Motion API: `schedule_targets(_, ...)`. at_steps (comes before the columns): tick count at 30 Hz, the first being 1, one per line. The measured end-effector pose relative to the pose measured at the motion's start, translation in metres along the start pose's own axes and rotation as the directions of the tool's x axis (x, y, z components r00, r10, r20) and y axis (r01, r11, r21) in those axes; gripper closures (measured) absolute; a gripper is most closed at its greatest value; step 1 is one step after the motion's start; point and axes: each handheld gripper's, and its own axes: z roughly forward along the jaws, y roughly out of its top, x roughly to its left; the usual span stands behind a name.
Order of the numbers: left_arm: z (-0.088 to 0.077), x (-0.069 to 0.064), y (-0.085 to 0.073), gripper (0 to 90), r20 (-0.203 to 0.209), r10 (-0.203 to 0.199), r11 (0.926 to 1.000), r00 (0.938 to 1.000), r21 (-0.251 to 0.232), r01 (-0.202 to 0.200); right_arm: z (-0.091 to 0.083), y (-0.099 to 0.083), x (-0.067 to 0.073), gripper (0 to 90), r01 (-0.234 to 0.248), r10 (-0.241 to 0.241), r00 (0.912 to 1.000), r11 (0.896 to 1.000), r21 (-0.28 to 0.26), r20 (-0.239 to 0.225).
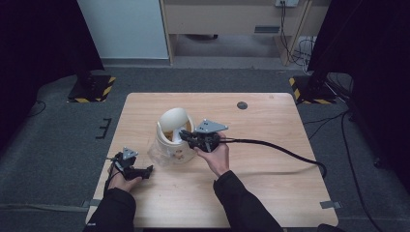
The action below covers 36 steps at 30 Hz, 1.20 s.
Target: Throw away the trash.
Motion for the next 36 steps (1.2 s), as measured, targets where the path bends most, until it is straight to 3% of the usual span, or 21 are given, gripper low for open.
schedule_targets(4,0.000,0.000,0.000,0.0,0.000,0.000,1.0000,1.0000,0.000,0.000,-0.004,0.003,0.000,68.3,-0.022,0.022,0.9998,1.000,0.001,-0.002)
schedule_targets(11,0.000,0.000,0.000,0.0,0.000,0.000,1.0000,1.0000,0.000,0.000,-0.007,0.008,0.000,69.6,-0.023,0.023,0.9997,0.999,-0.033,0.006)
schedule_targets(16,0.000,0.000,0.000,0.0,0.000,0.000,1.0000,1.0000,0.000,0.000,-0.005,0.008,-0.002,78.7,-0.024,0.025,0.9994,0.999,-0.038,0.023)
schedule_targets(20,0.000,0.000,0.000,0.0,0.000,-0.001,1.0000,1.0000,0.000,0.001,-0.010,0.010,-0.001,78.0,-0.013,0.014,0.9995,0.999,-0.050,0.029)
schedule_targets(24,0.000,0.000,0.000,0.0,0.000,0.000,1.0000,1.0000,0.000,0.000,-0.024,0.018,-0.002,72.4,-0.002,0.004,0.9992,0.998,-0.059,0.041)
schedule_targets(26,0.000,0.000,0.000,0.0,0.000,0.000,1.0000,1.0000,0.000,0.000,-0.030,0.019,-0.005,71.0,-0.024,0.027,0.9988,0.997,-0.079,0.040)
schedule_targets(32,0.000,0.000,0.000,0.0,-0.001,0.000,1.0000,1.0000,0.000,0.000,-0.066,0.015,-0.024,60.1,-0.044,0.053,0.9933,0.995,-0.093,0.103)
schedule_targets(34,0.000,0.000,0.000,0.0,-0.001,0.000,1.0000,1.0000,0.000,0.000,-0.070,0.014,-0.026,58.4,-0.050,0.060,0.9921,0.995,-0.092,0.110)
schedule_targets(36,0.000,0.000,0.000,0.0,-0.001,0.000,1.0000,1.0000,0.000,0.000,-0.088,0.008,-0.035,50.1,-0.065,0.076,0.9882,0.994,-0.087,0.133)
